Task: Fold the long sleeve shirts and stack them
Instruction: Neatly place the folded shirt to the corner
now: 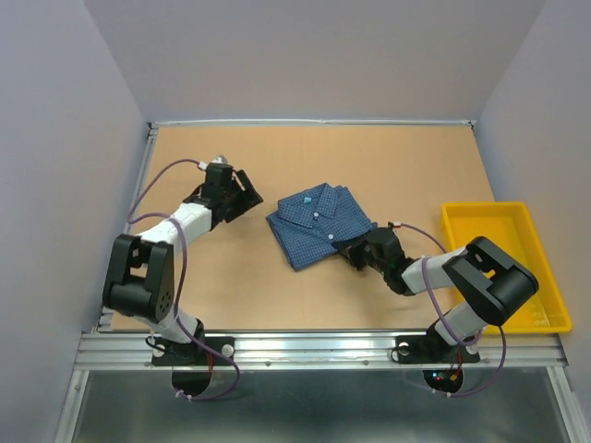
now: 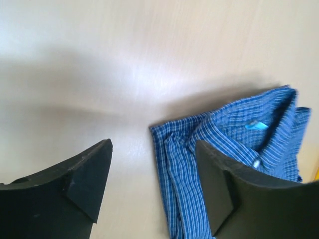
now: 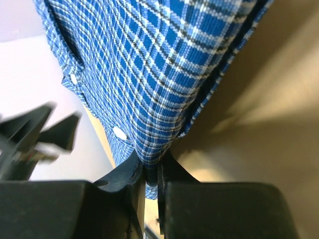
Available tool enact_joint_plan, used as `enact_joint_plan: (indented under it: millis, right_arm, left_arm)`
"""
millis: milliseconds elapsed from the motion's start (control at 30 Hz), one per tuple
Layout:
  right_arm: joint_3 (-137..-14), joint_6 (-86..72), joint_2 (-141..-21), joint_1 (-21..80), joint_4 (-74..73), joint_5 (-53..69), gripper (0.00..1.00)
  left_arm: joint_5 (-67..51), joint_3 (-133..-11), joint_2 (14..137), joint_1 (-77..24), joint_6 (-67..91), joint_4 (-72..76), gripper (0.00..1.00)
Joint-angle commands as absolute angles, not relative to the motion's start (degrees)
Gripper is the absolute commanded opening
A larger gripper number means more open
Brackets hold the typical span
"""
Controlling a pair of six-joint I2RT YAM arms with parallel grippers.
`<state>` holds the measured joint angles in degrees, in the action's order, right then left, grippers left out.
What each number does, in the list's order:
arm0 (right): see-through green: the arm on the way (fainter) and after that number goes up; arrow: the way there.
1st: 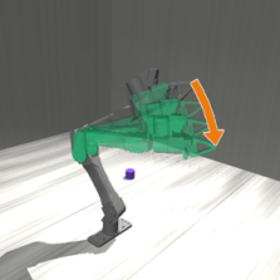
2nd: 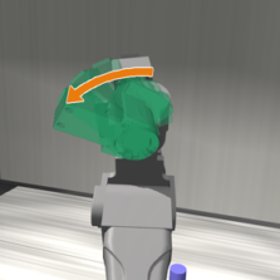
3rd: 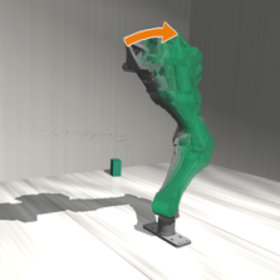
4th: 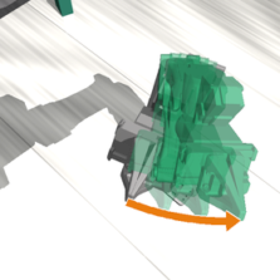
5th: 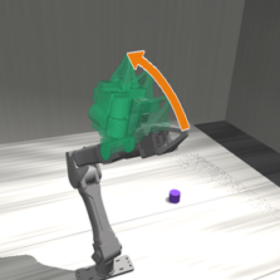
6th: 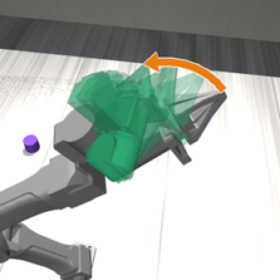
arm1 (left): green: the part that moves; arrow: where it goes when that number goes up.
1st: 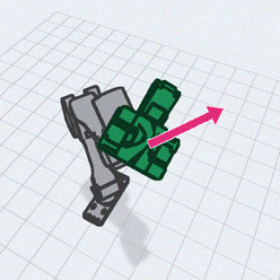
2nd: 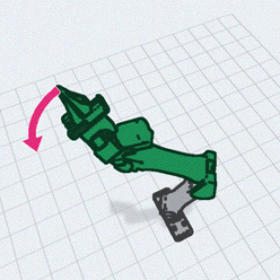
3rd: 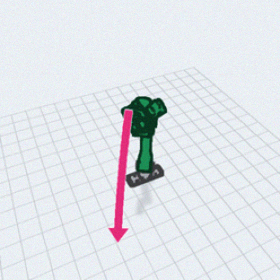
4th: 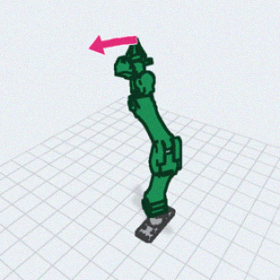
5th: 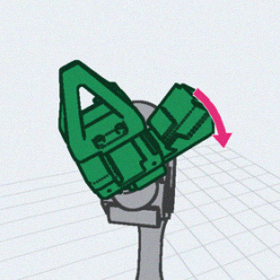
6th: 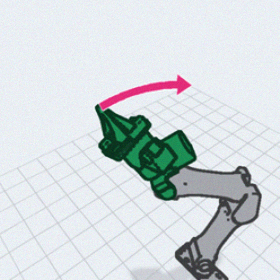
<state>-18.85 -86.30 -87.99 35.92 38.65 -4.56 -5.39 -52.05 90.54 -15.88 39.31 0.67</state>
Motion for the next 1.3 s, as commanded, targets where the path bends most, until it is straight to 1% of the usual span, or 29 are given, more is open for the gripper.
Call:
enact_joint_plan:
  millis: [0, 67, 100, 200, 333, 367, 400, 467, 500, 567, 600, 700, 733, 800, 833, 867, 1167, 1233, 1267]
  right_arm:
    - [-24.78, -83.85, -90.60, 32.10, 38.41, -7.48, 0.01]
    - [-27.41, -82.53, -91.58, 28.24, 38.23, -6.51, 0.00]
    - [-28.38, -82.01, -92.10, 26.65, 37.80, -5.55, 0.01]
    - [-35.91, -78.93, -95.09, 19.88, 35.25, -3.09, 0.00]
    - [-44.45, -73.23, -99.30, 11.00, 28.67, 1.47, 0.01]
    - [-49.69, -71.04, -102.10, 7.33, 25.69, 2.63, 0.01]
    - [-52.09, -70.41, -103.87, 5.47, 23.92, 5.07, 0.00]
    - [-56.49, -69.18, -106.77, 2.21, 22.15, 7.37, 0.00]
    - [-61.21, -68.39, -110.18, -1.02, 20.41, 8.69, 0.00]
    - [-66.68, -65.58, -113.62, -3.85, 16.80, 11.77, 0.01]
    - [-71.76, -64.70, -116.34, -6.39, 14.87, 12.73, 0.00]
    - [-77.59, -63.46, -119.96, -10.89, 11.87, 15.90, 0.00]
    - [-81.96, -62.85, -122.75, -11.94, 10.73, 17.82, 0.00]
    - [-85.59, -60.30, -124.97, -14.40, 6.97, 18.19, 0.01]
    - [-89.43, -58.55, -126.98, -15.11, 5.81, 18.89, 0.01]
    - [-91.04, -58.36, -128.13, -16.60, 3.45, 19.94, 0.01]
    - [-97.91, -56.96, -134.73, -23.11, 0.71, 26.45, 0.01]
    - [-98.35, -56.08, -134.83, -24.43, 0.18, 27.51, 0.10]
    - [-98.26, -55.03, -134.39, -24.78, 0.18, 27.68, 0.17]
  left_arm:
    - [-1.51, -56.77, 78.51, -10.92, 32.89, -5.09, 0.84]
    - [1.39, -57.30, 72.71, -8.71, 28.58, -7.99, 0.87]
    - [4.89, -57.30, 70.86, -6.96, 27.17, -8.69, 0.90]
    - [14.13, -54.50, 61.56, -5.71, 23.64, -9.32, 0.93]
    - [15.64, -46.25, 54.41, -5.63, 23.73, -3.70, 0.94]
    - [16.08, -44.14, 53.88, -5.63, 23.47, -2.04, 0.94]
    - [16.61, -43.77, 53.88, -5.62, 23.38, -1.67, 0.94]
    - [17.31, -44.55, 55.19, -5.36, 22.59, -2.54, 0.94]
    - [17.66, -45.60, 55.72, -5.27, 22.50, -2.81, 0.94]
    - [16.71, -45.79, 56.77, -5.19, 22.59, -2.55, 0.94]
    - [15.39, -45.62, 56.78, -5.19, 22.67, -2.37, 0.94]
    - [15.12, -45.26, 56.43, -5.10, 22.85, -2.37, 0.94]
    - [15.20, -45.26, 56.08, -5.10, 22.76, -2.37, 0.94]
    - [15.47, -45.26, 56.16, -5.01, 22.50, -2.46, 0.94]
    - [15.56, -45.09, 56.34, -5.01, 22.59, -2.46, 0.94]
    - [15.82, -45.17, 56.34, -5.01, 22.41, -2.46, 0.94]
    - [16.52, -45.00, 57.04, -4.92, 22.15, -2.72, 0.93]
    - [16.52, -45.00, 56.87, -4.92, 22.15, -2.72, 0.94]
    - [16.52, -44.91, 57.04, -4.92, 22.06, -2.72, 0.94]
